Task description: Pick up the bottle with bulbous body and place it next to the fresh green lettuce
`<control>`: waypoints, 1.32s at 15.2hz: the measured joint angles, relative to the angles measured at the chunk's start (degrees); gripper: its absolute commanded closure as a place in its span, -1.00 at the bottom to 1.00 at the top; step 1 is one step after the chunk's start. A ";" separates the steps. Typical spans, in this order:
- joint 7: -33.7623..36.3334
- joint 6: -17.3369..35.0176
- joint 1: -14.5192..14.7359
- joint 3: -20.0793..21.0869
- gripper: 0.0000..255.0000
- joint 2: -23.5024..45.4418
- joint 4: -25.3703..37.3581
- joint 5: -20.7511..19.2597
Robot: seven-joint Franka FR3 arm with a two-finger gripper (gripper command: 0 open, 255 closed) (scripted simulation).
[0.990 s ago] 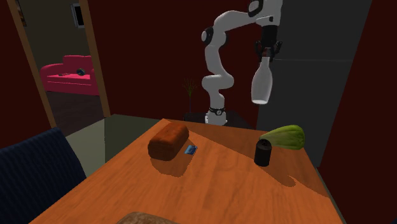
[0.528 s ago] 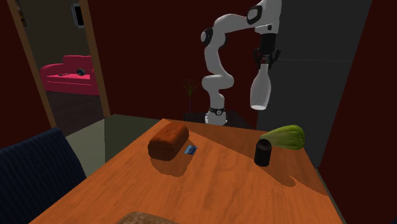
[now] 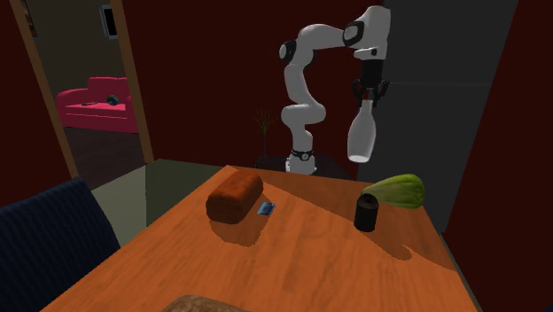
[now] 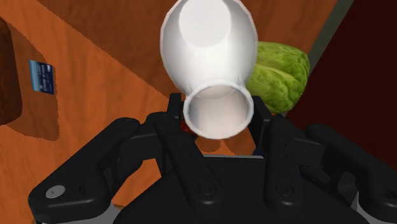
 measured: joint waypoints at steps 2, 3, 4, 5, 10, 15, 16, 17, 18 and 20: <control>0.11 1.36 0.08 0.12 1.00 -0.22 -1.58 0.10; 0.16 2.13 0.12 0.19 1.00 -0.32 -2.45 0.15; 0.23 2.80 0.18 0.26 1.00 -0.51 -3.31 0.22; 0.31 3.56 0.23 0.35 1.00 -0.59 -4.14 0.28; 0.31 7.36 0.33 0.48 1.00 -0.85 -8.22 0.43; 0.59 11.36 0.47 0.87 1.00 -0.55 -11.93 0.63; 0.60 12.15 0.46 0.92 1.00 -0.38 -12.55 0.64; 0.72 12.86 0.52 1.04 1.00 -0.38 -13.26 0.71; 0.66 13.53 0.49 1.02 1.00 -0.26 -13.81 0.69; 0.70 15.41 0.51 1.13 1.00 -0.05 -15.49 0.74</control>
